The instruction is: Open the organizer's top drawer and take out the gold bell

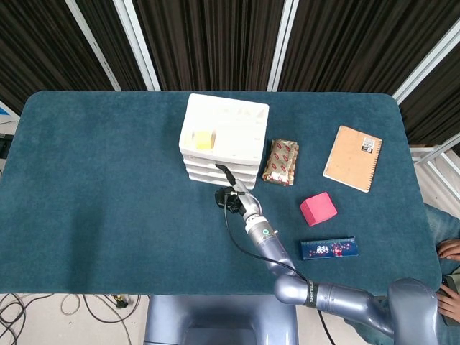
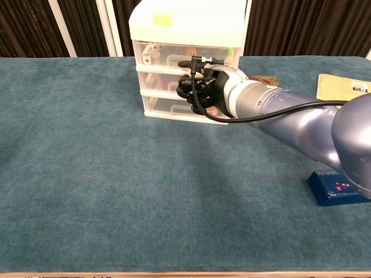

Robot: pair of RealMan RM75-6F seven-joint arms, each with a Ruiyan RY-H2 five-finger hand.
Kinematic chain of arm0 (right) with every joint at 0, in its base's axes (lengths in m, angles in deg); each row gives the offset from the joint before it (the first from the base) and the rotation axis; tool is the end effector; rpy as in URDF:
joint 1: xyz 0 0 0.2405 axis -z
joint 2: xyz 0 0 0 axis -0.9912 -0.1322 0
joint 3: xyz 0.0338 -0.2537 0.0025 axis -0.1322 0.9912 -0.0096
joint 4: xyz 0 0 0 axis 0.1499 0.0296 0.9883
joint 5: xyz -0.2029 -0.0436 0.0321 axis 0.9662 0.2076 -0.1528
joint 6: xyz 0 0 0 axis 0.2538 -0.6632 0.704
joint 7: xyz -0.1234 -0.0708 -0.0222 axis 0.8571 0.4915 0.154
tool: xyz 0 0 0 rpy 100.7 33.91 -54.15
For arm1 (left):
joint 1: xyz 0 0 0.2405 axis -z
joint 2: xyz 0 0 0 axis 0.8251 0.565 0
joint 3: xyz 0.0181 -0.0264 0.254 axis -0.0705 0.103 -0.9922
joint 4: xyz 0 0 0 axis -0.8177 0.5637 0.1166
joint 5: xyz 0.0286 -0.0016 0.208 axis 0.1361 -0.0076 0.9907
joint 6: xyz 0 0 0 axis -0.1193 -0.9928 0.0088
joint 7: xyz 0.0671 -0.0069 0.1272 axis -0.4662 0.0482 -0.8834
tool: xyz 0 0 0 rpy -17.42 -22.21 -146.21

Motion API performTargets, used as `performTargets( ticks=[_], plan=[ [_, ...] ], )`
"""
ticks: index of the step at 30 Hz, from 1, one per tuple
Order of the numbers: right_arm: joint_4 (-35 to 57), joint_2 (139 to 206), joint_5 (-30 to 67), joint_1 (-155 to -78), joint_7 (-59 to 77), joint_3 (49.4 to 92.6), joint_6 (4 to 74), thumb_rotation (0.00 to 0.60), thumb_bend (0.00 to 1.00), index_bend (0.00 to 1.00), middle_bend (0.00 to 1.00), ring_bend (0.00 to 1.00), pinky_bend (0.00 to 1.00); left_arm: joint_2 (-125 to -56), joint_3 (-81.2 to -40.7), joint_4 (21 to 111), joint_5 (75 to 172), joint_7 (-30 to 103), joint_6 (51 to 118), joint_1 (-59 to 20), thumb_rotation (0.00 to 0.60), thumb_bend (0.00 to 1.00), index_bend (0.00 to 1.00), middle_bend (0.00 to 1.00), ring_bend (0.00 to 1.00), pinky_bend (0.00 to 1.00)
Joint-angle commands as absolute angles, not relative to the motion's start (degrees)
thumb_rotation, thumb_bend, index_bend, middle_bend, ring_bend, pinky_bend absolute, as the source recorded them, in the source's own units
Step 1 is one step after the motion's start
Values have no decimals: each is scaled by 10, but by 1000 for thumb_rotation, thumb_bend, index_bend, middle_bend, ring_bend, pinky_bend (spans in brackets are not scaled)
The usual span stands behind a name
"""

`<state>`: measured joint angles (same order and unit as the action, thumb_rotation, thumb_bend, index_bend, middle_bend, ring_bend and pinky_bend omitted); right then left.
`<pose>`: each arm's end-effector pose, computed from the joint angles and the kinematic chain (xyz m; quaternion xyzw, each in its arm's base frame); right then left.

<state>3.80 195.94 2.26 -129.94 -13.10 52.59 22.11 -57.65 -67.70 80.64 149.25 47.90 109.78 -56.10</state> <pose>-0.0448 -0.3577 -0.0776 0.3745 -0.7581 0.5223 0.1105 -0.3443 0.1460 0.2558 -0.5937 -0.3476 -0.3417 0.6403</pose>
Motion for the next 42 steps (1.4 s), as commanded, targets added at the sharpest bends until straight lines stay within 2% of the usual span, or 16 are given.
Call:
performTargets(
  ticks=[1,42],
  plan=[
    [39,1960,20,-1302,-129,523,218,600,830,38,847,981,899,-578,-677,805,1492,478,1097,-561,600,239,125,0,0,0],
    [72,1970,-24,-1342,-111,492,173,600,832,56,850,983,901,-577,-672,811,1480,468,1097,-563,600,239,125,0,0,0]
  ],
)
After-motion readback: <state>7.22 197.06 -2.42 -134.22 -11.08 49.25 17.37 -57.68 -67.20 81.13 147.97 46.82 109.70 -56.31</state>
